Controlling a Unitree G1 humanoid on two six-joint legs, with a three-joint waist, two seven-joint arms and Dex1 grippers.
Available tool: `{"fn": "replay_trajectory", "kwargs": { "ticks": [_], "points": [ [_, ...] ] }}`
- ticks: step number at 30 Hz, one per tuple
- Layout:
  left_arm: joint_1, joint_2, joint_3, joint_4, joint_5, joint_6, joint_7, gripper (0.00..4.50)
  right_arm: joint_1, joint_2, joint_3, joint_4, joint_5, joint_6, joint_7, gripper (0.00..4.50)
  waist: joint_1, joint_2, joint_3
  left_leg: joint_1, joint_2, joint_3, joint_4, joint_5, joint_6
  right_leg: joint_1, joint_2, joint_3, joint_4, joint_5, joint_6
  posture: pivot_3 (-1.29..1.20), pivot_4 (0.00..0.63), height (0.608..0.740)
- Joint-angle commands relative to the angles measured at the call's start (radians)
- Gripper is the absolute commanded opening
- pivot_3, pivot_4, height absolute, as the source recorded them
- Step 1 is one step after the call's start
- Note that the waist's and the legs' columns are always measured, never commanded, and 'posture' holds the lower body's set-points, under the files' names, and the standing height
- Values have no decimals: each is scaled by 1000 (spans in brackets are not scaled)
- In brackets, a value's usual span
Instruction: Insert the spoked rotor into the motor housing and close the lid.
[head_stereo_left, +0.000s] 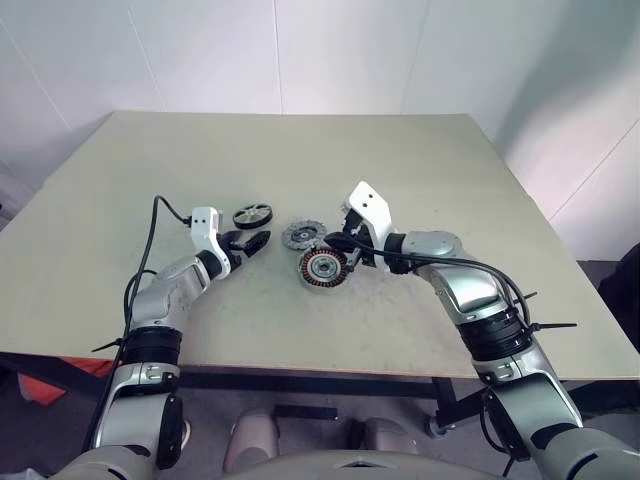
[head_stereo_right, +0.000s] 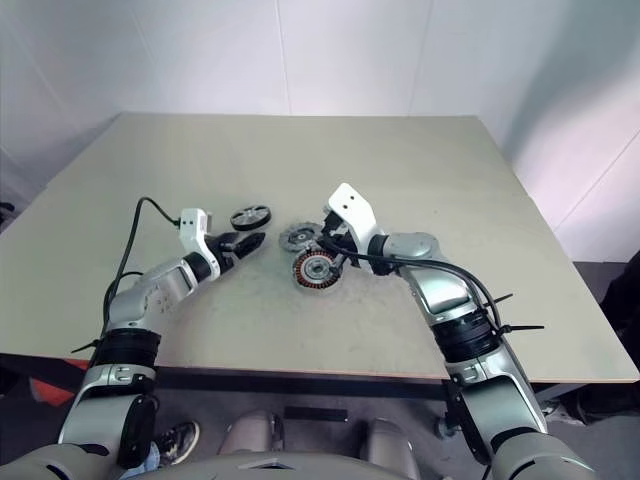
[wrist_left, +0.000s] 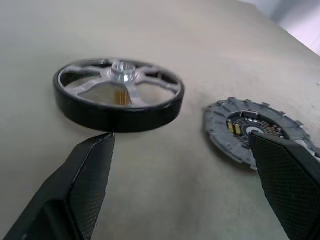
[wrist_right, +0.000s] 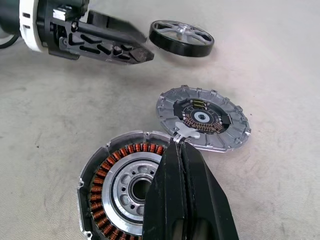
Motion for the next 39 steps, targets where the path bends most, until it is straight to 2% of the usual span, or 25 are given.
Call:
{"fn": "replay_trajectory", "kwargs": {
  "ticks": [1,12,15,24,30,39],
  "points": [
    [-76,-32,62,61,-59,14,28,4500,-22,-8,-39,-20,19,1,-13,15,1,0,0,0,0,0,0,0,0,0,0,0,0,0,0,0,0,740],
    [-271,-141,291,398,-201,-60,142,4500,-19,-16,-53,4,14,2,-31,15,4,0,0,-4,0,-1,1,0,0,-2,0,-1,0,0,0,0,0,740],
    [-296,-149,333,440,-222,-94,164,3896,-17,-18,-55,6,10,4,-38,0,5,-1,0,-4,0,-1,1,0,0,-2,0,-1,0,0,0,0,0,740],
    [-312,-136,375,497,-244,-97,182,900,-26,-22,-63,28,9,3,-57,0,6,-1,0,-6,0,-1,1,0,0,-4,0,-1,0,0,0,0,0,740],
    [-305,-148,395,480,-304,-36,151,900,-60,-35,-81,117,-22,-9,-116,0,3,-1,1,-6,0,-1,1,0,0,-4,0,-1,0,0,0,0,0,740],
    [-297,-192,489,315,-609,308,39,900,-120,-132,-140,393,-146,-100,-306,0,12,-3,2,-11,-1,0,2,0,0,-7,-1,-1,0,0,-1,0,0,740]
  ]
}}
